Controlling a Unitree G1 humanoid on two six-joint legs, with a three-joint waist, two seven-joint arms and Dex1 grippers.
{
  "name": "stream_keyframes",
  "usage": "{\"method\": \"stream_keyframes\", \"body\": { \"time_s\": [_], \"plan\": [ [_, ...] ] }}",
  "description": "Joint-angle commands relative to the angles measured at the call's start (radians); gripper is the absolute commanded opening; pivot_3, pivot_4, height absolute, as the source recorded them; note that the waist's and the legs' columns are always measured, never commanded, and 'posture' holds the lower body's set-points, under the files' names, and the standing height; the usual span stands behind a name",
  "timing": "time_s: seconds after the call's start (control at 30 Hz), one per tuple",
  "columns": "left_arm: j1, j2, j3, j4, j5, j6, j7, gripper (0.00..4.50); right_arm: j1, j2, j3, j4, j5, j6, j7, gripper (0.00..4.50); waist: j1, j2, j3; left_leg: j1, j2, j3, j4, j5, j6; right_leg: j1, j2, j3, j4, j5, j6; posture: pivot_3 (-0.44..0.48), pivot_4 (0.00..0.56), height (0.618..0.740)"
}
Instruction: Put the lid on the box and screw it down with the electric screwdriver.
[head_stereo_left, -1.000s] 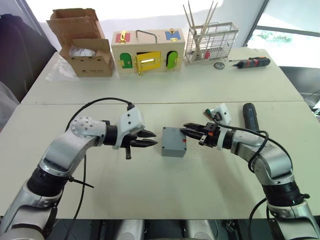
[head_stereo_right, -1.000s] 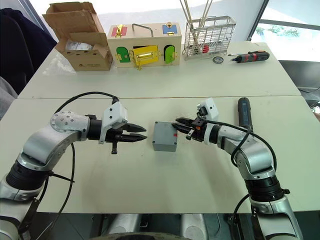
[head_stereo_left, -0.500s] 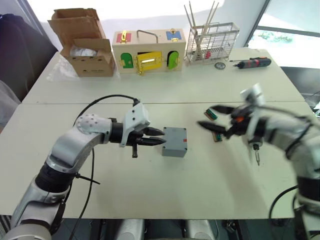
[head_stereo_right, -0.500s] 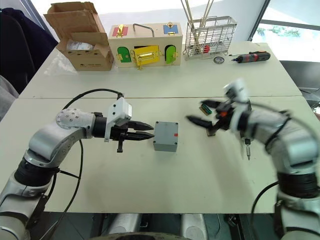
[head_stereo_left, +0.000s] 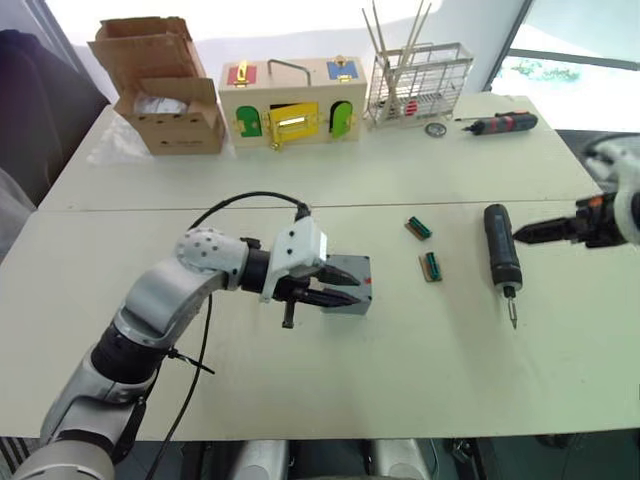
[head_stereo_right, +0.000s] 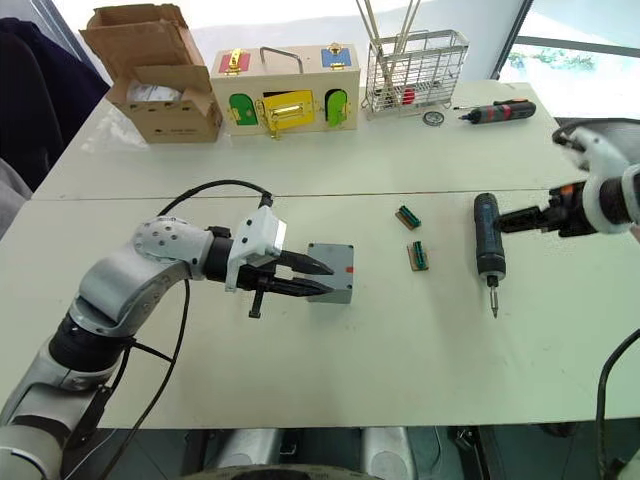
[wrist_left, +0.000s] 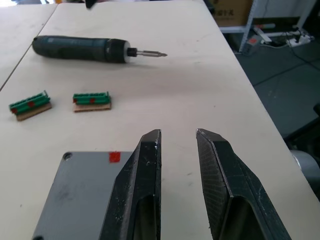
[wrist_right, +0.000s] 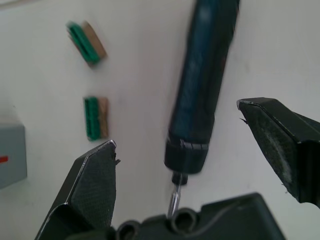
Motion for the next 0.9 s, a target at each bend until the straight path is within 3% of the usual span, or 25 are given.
{"method": "stream_keyframes", "body": {
  "time_s": [0.03,0.3,0.8,0.9],
  "plan": [
    [0.004,0.006,0.007,-0.054,0.008,-0.016,0.016,1.08,-0.111,0.024,0.085,0.124,-0.067,0.011,0.085,4.46,0.000,0.000,0.000,0.000,0.000,0.000,0.000,0.000,0.000,-0.001,0.000,0.000,0.000,0.000,0.000,0.000,0.150,0.731],
    [0.086,0.025,0.034,-0.157,-0.003,0.038,0.105,1.08,-0.189,0.173,0.264,0.392,-0.244,-0.095,0.202,4.46,0.008,0.000,0.000,-0.001,0.000,-0.001,0.000,0.001,-0.001,-0.002,0.000,0.000,0.001,0.000,0.000,0.000,0.150,0.731],
    [0.118,0.035,0.032,-0.214,-0.008,0.091,0.184,1.08,-0.198,0.390,0.319,0.696,-0.533,-0.317,0.289,4.46,0.003,-0.004,-0.002,-0.001,0.000,-0.002,0.002,0.001,-0.003,-0.002,0.000,-0.001,0.002,0.000,0.000,0.000,0.150,0.731],
    [0.132,0.033,0.031,-0.226,-0.013,0.103,0.201,1.08,-0.199,0.428,0.302,0.747,-0.576,-0.356,0.293,3.81,0.003,-0.006,-0.004,-0.001,-0.001,-0.003,0.002,0.001,-0.003,0.000,0.000,-0.001,0.002,0.000,0.000,0.000,0.150,0.731]
  ]
}}
